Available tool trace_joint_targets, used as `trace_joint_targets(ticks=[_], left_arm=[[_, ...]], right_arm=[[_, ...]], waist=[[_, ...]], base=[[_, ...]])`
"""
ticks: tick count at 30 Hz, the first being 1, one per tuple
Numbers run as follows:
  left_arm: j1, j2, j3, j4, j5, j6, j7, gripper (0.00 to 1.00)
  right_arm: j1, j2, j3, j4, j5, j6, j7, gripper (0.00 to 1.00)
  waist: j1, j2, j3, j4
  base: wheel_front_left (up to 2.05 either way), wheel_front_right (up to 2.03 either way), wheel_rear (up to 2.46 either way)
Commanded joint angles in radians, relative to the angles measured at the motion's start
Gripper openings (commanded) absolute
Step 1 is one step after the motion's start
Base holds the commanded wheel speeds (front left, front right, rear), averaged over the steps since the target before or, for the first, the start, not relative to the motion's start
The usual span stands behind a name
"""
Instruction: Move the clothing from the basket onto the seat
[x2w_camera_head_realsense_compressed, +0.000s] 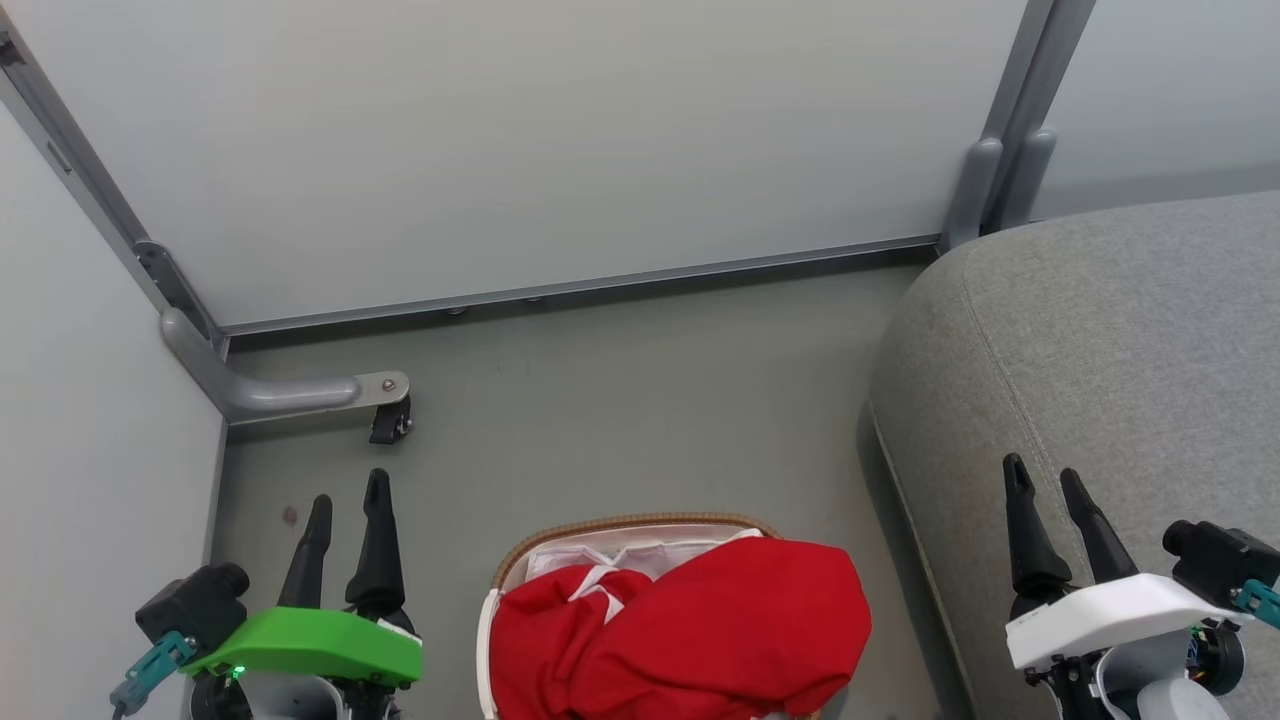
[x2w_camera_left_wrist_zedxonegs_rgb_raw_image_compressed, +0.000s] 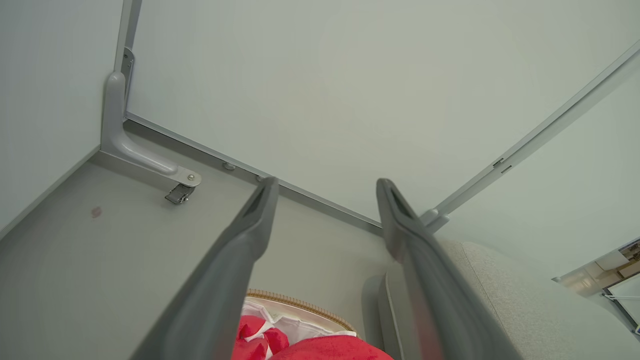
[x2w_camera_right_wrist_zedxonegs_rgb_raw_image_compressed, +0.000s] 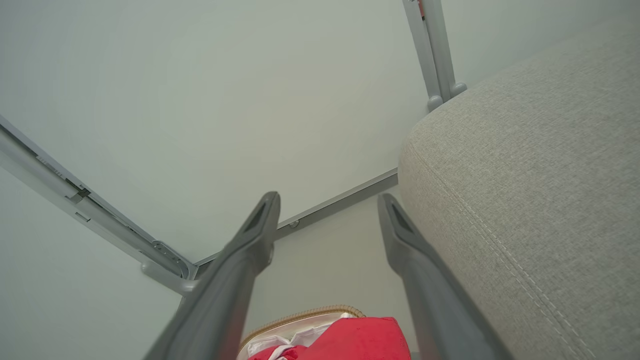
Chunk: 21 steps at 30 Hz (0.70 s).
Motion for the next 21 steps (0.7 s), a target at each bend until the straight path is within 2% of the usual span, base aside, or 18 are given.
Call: trace_joint_targets(ticks=[1,21], left_arm=[[0.004,0.008,-0.004,-0.003,0.028,0.002,-0.010,1.00],[0.005,0.010,-0.031,0.062,0.173,-0.002,-0.060,1.00]], right_arm=[[0.005,-0.007,0.004,-0.005,-0.032,0.000,-0.010,1.00],[0.013,-0.009,0.027,-0.001,-0.251,0.000,-0.059,1.00]], waist=[[0.0000,0.0000,0.000,0.001],[0.0000,0.0000,0.005,0.004]], base=[[0.00,0.00,0.00],[0.00,0.00,0.00]])
